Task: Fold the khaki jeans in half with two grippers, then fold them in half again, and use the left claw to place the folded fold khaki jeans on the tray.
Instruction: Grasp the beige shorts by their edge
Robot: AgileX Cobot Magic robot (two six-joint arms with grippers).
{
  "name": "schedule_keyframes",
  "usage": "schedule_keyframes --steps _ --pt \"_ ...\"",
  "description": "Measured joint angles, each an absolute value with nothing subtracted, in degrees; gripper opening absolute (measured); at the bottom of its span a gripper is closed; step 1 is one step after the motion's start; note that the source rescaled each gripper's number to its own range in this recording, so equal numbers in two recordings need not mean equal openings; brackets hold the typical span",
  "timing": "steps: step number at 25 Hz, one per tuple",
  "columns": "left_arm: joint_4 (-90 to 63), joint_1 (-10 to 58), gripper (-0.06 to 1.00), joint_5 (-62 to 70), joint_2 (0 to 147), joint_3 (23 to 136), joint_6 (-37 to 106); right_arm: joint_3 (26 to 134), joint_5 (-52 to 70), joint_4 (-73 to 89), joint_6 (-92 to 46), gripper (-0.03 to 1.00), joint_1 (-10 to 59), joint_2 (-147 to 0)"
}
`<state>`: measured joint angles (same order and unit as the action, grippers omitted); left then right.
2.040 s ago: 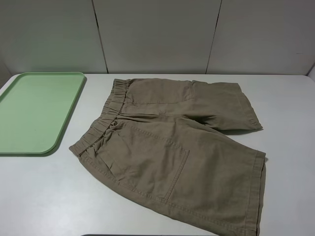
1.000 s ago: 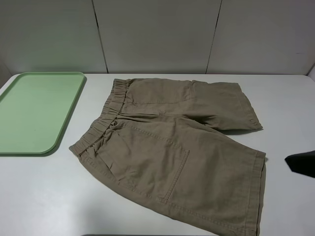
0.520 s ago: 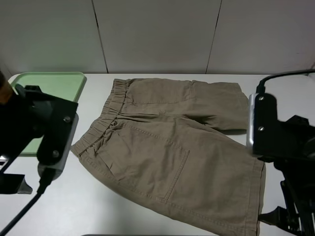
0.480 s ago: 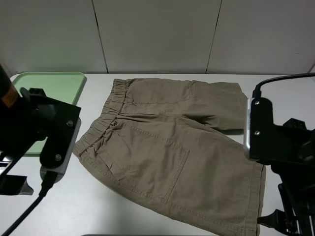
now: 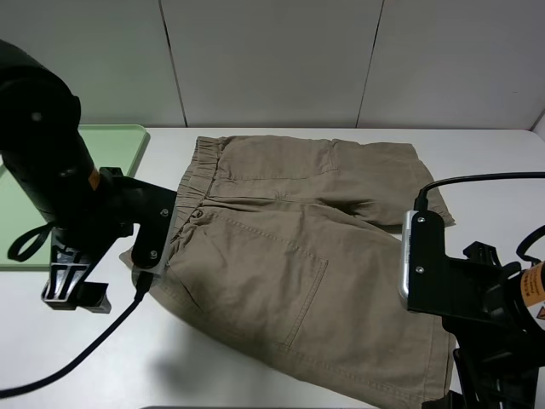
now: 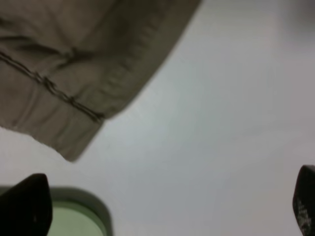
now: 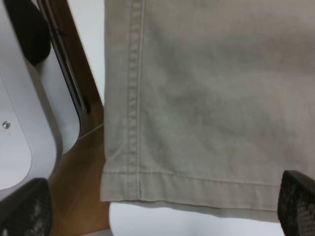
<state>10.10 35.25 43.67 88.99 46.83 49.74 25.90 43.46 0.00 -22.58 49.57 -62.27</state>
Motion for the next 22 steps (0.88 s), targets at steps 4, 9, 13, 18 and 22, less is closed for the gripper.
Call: schedule_keyframes --steps 4,9,13,18,22 --pt "7.8 32.0 0.97 37.5 94.5 46.8 57.1 25.9 41.7 0.4 -22.8 1.0 49.6 -62.3" --pt "7.6 29.6 0.96 31.2 101.8 46.9 64.5 25.9 39.0 0.0 -22.9 1.0 49.6 -62.4" --pt "7.6 28.6 0.95 28.6 105.5 46.9 67.6 25.9 36.2 0.0 -23.2 1.0 50.2 -65.9" --pt "7.6 28.6 0.95 26.6 106.6 46.8 72.1 25.8 32.1 -0.4 -23.3 1.0 52.7 -73.5" --pt "7.6 28.6 0.95 25.9 106.9 46.8 75.9 25.8 29.9 -1.3 -23.3 1.0 52.9 -77.7"
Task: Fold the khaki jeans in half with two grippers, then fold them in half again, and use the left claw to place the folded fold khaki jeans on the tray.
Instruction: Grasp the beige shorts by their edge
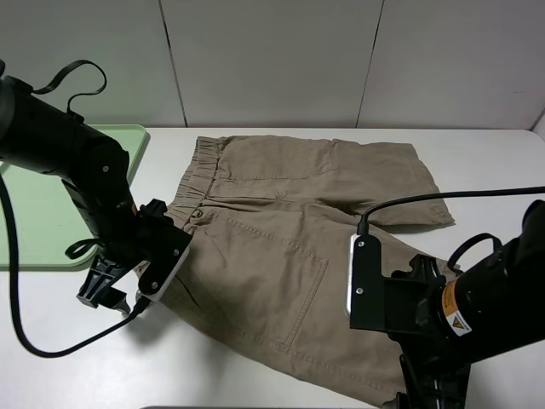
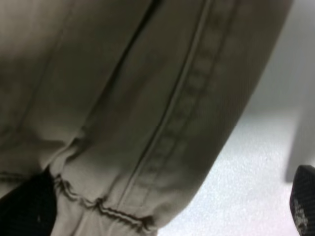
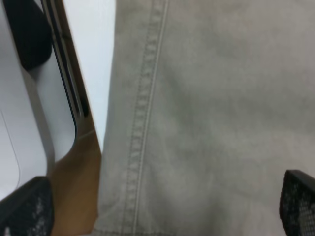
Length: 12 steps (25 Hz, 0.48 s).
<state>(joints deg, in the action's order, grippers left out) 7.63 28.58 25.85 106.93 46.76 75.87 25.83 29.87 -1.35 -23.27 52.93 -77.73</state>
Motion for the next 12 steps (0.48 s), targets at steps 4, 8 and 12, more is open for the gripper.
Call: schedule_keyframes --steps 4,8,12 --pt "7.4 28.6 0.95 24.1 107.0 46.8 78.7 25.8 28.2 -2.2 -22.8 1.0 52.9 -82.3" --pt "7.4 28.6 0.95 23.7 107.0 46.8 78.9 25.8 27.9 -2.3 -21.4 1.0 52.9 -87.2" --pt "7.4 28.6 0.95 23.4 107.0 46.8 78.9 25.7 26.9 -2.3 -19.1 1.0 52.9 -89.5"
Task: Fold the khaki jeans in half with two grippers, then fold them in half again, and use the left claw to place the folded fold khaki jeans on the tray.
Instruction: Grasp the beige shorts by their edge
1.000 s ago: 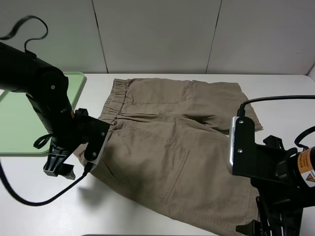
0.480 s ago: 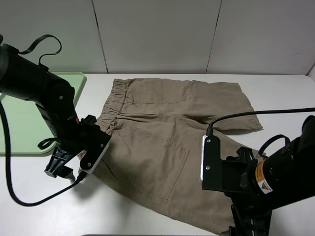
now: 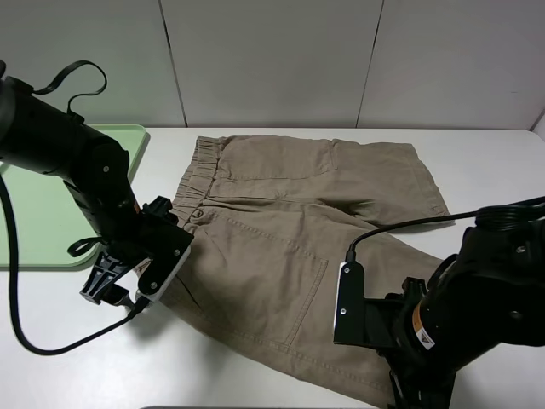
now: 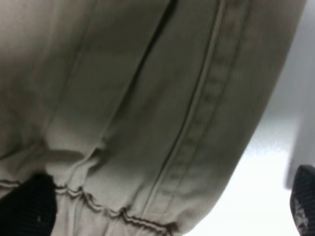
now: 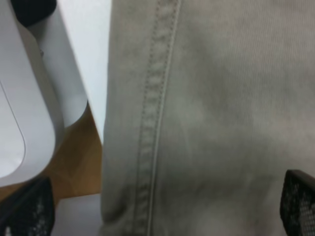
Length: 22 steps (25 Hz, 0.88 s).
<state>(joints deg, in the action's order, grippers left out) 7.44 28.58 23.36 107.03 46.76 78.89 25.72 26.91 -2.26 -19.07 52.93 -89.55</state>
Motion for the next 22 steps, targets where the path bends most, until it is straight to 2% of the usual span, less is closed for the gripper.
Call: schedule_keyframes --steps 6,17,22 --pt "7.4 28.6 0.94 23.2 107.2 46.8 79.0 25.5 24.5 -1.8 -18.1 1.0 52.9 -92.0" --pt "5.1 28.6 0.85 21.8 107.4 46.8 78.9 25.5 19.5 -1.4 -17.7 0.99 52.9 -94.9" --pt "4.7 28.6 0.82 21.7 107.4 46.8 78.9 25.5 18.4 -1.4 -17.7 0.77 52.9 -94.9"
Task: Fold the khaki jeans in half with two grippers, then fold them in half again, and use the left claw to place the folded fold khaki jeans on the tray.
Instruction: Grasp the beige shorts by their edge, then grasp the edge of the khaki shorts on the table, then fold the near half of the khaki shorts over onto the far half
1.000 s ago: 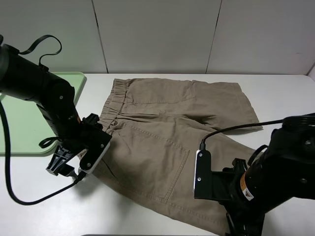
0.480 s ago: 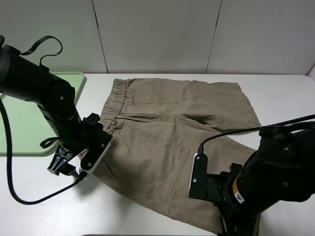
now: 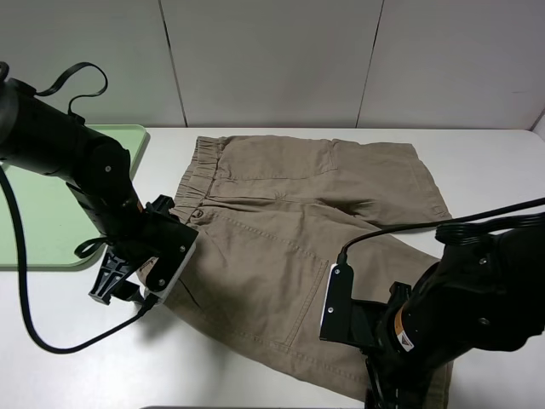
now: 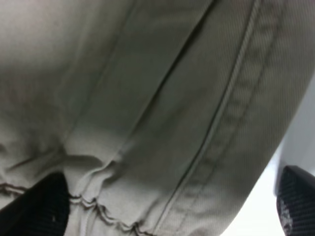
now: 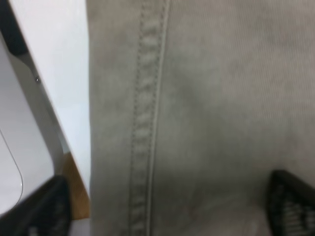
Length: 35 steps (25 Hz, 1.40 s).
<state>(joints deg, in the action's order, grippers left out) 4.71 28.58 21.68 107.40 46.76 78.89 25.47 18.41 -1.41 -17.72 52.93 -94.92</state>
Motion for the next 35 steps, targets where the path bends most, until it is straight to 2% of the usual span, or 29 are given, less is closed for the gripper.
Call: schedule_keyframes --steps 2,9,11,16,18,21,23,24,35 --pt "4.7 28.6 0.81 21.7 107.4 46.8 78.9 25.5 18.2 -1.4 -17.7 0.68 52.9 -94.9" --pt "4.6 28.6 0.79 21.7 107.4 46.8 78.9 25.4 18.0 -1.6 -17.7 0.49 52.9 -94.9" --pt "4.6 28.6 0.75 21.7 107.4 46.8 78.9 25.4 18.0 -1.6 -17.7 0.43 52.9 -94.9" --pt "4.4 28.6 0.48 21.8 107.4 46.8 78.9 25.4 18.0 -1.6 -17.7 0.28 52.9 -94.9" --pt "4.4 28.6 0.35 21.9 107.4 46.8 78.9 25.4 18.0 -1.6 -17.7 0.22 52.9 -94.9" --pt "4.3 28.6 0.1 22.2 107.4 46.8 79.0 25.4 17.9 -1.6 -17.7 0.11 52.9 -94.9" --pt "4.3 28.6 0.03 22.4 107.4 46.8 79.0 25.4 17.8 -1.6 -17.7 0.03 52.9 -94.9" --pt "4.3 28.6 0.02 22.5 107.4 46.8 79.0 25.4 17.8 -1.6 -17.7 0.0 52.9 -94.9" --pt "4.2 28.6 0.0 22.2 107.3 46.8 79.1 25.5 18.1 -1.6 -17.7 0.0 52.9 -94.9"
